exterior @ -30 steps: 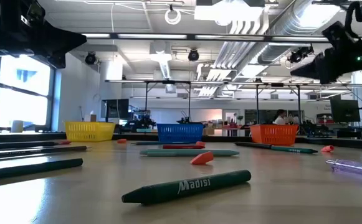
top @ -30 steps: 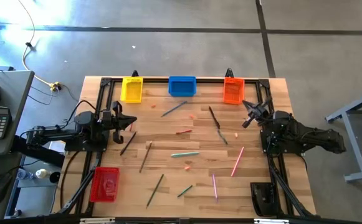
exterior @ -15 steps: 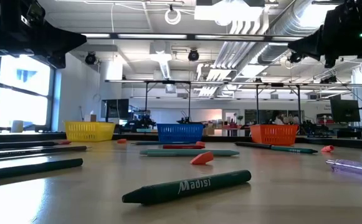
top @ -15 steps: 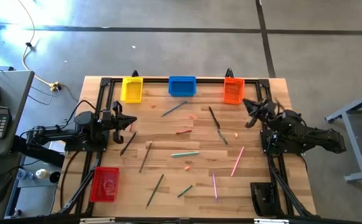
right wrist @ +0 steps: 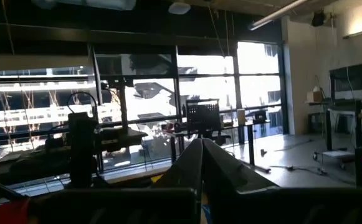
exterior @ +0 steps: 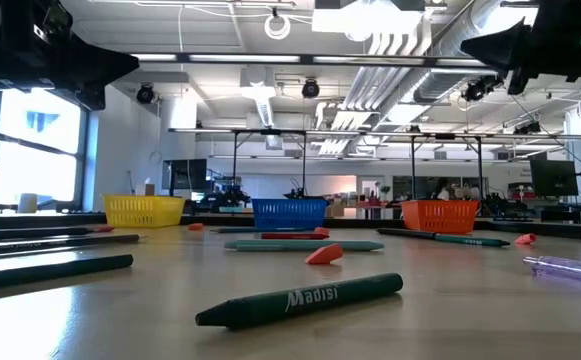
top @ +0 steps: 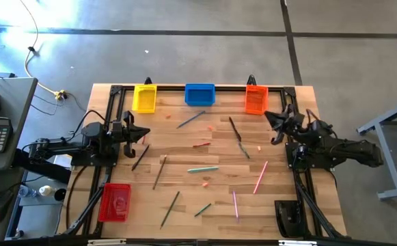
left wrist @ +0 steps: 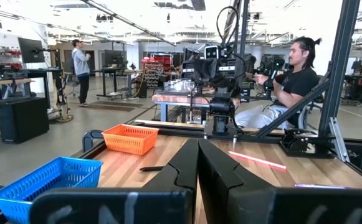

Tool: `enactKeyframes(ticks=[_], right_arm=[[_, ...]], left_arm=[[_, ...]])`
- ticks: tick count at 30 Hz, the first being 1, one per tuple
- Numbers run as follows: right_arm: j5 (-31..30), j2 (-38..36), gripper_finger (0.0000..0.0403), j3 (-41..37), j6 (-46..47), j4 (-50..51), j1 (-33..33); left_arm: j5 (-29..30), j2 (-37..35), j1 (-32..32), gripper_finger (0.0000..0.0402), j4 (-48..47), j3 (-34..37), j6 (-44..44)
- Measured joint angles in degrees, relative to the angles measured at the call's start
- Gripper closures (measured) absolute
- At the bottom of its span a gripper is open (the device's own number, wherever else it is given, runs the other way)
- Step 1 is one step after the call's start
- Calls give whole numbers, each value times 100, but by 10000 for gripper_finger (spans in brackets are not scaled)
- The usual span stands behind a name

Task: Sort crayons/erasers/pens/pencils in bins
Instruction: Put the black pen into the orange bin

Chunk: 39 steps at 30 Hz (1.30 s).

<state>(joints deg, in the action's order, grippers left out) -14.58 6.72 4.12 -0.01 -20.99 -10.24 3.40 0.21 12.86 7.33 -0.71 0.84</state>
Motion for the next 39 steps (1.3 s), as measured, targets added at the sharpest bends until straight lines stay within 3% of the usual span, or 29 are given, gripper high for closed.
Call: enactKeyframes(ticks=[9, 15, 28, 39], right_arm=[[-155, 1999, 403, 692, 113, 135, 5], [-171, 3035, 403, 1534, 192, 1126, 2], [-491, 4542, 403, 2707, 2045, 3226, -1], [-360, 6343, 402, 3360, 3142, 3906, 0]], left_arm=[[2, 0, 0, 401, 0, 0, 0], [2, 2, 1, 401, 0, 0, 0], [2, 2, 0, 401, 0, 0, 0], [2, 2, 2, 401, 0, 0, 2]])
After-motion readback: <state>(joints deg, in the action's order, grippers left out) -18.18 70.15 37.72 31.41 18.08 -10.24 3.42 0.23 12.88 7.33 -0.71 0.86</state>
